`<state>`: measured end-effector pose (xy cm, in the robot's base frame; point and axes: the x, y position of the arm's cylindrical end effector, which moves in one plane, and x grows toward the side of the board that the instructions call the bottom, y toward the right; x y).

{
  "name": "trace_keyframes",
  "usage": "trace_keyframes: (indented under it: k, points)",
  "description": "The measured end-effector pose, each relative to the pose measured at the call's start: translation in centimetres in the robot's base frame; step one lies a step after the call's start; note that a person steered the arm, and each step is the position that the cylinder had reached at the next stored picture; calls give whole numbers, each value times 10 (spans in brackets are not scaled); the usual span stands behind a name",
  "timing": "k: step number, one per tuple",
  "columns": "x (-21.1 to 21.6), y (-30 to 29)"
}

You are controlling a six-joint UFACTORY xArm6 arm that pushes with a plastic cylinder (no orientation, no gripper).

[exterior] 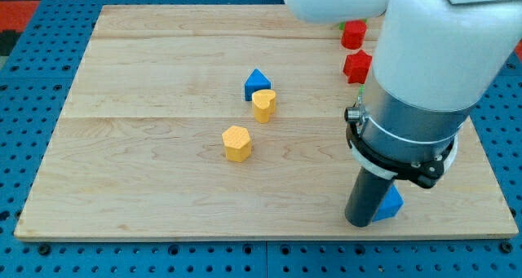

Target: Place the green circle at the top left of the blue cube

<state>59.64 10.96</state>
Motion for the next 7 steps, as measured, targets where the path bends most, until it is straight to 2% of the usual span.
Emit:
trace_keyframes:
  k: [3, 4, 5, 6, 7]
  points:
    - [-15, 44]
    - [-24, -3]
    - [-82, -18]
    - [-100, 61]
    - [-150, 96]
